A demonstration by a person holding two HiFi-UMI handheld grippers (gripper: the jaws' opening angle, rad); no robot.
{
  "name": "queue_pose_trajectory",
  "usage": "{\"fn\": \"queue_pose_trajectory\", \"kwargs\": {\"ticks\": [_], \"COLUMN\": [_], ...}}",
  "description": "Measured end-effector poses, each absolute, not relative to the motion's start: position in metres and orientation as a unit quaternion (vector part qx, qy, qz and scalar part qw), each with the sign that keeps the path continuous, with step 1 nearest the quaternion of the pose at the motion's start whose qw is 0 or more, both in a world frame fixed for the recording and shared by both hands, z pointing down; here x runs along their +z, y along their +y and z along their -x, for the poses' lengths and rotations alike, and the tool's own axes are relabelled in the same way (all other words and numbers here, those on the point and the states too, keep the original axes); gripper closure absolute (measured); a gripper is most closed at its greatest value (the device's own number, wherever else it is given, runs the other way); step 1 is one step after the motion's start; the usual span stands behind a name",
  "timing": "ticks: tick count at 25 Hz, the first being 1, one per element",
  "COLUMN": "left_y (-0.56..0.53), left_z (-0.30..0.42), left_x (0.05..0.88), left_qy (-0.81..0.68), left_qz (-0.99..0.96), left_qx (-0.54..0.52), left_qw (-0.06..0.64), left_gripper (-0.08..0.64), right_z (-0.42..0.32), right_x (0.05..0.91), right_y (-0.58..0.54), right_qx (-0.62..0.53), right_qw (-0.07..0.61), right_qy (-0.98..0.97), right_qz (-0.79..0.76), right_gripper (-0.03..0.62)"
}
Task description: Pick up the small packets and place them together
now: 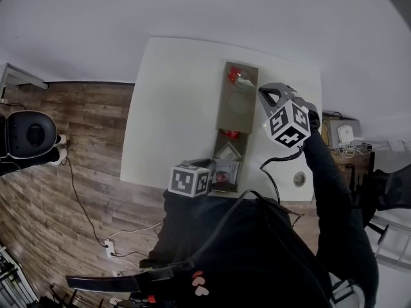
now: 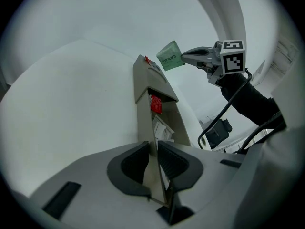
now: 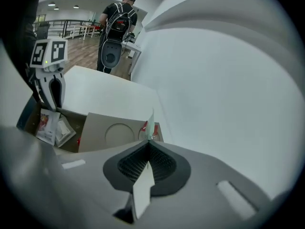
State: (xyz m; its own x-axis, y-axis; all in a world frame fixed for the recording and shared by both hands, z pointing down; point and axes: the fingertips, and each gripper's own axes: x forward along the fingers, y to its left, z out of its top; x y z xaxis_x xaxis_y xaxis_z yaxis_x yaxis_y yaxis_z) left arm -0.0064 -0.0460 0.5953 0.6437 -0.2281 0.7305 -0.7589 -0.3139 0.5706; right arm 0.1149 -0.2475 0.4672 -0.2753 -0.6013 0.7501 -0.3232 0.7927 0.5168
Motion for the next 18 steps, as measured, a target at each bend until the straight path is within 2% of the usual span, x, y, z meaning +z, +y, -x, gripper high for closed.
{"fn": "queue_pose_trajectory", "kwargs": {"ticks": [8,18], "left_y": [-0.046,-0.047], "left_z": [0.007,0.007], "left_x": [0.596,0.596], "left_qy": [-0.324,-0.318], "left_qz": [-0.763,-0.763], "left_qx": [0.277,0.283], "left_qw": [0.487,0.487], "left_gripper": [0.499,0.499], "right_z": [-0.098,-0.089], "right_x": [0.499,0.526], "right_y": [-0.260,-0.246], "right_qx": [-0.160,-0.106], "right_qw": [0.549,0.556], "right_qy": [-0.769,-0.788], "right_qz": [-0.287,-0.242], "right_gripper": [0.591,0.591]}}
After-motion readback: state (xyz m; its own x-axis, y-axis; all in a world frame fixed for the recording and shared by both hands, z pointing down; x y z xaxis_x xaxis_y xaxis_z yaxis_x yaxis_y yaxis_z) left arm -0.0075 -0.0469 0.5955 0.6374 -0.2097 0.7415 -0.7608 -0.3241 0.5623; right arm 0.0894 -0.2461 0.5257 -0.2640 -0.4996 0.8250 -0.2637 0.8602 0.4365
